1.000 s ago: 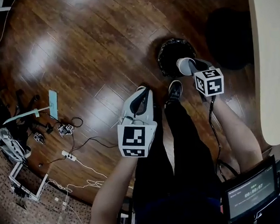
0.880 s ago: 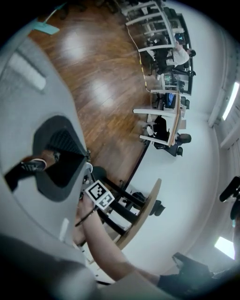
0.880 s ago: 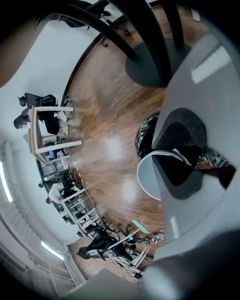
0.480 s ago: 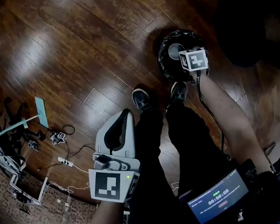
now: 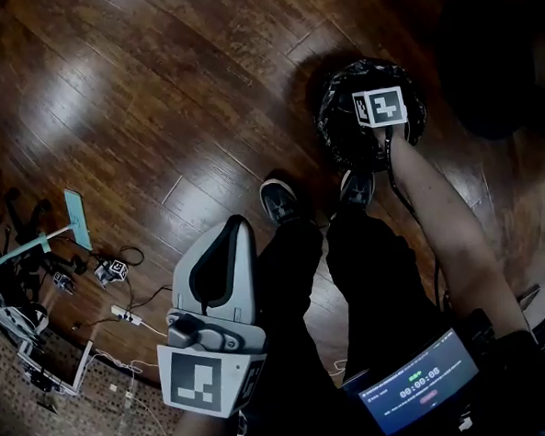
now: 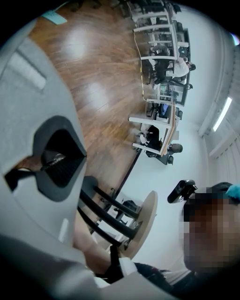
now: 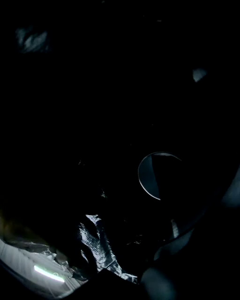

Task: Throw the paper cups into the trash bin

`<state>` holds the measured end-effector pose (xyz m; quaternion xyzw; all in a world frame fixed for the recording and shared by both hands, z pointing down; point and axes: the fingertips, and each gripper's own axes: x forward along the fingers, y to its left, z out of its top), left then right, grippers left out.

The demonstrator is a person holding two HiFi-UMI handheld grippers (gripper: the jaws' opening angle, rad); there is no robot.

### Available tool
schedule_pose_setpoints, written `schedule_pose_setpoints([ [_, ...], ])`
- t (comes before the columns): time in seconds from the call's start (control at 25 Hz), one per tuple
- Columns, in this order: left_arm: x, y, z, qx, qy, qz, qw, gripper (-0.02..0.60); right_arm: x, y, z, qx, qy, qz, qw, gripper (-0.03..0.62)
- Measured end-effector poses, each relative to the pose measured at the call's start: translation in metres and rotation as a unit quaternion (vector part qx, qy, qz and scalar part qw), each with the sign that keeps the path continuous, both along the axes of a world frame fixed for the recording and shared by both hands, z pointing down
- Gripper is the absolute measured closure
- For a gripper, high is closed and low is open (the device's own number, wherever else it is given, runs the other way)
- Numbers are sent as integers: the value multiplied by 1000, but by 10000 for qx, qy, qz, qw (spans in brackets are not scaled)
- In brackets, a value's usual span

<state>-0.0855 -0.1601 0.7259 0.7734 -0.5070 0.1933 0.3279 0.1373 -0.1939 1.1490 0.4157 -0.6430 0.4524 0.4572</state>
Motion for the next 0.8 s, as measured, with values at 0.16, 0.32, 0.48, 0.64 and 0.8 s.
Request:
schedule_pose_setpoints([
  [0.16,4,1,-1,-34,58,45,10000,577,-6,-3,-1,77,3,-205,9998,499],
  [0.32,5,6,1,-151,89,59,9998,578,-9,-5,-3,205,-87,-394,9990,508],
  [0.48,6,11,7,-239,98,20,9997,578,-10,-21,-21,845,-60,-433,9955,557],
  [0.64,7,13,3,-238,185,-8,9995,578,-15,-49,-46,1582,-43,-230,9871,559],
  [0.8,9,7,1,-294,186,-9,9994,578,-5,-54,-28,1448,158,-188,9891,558],
])
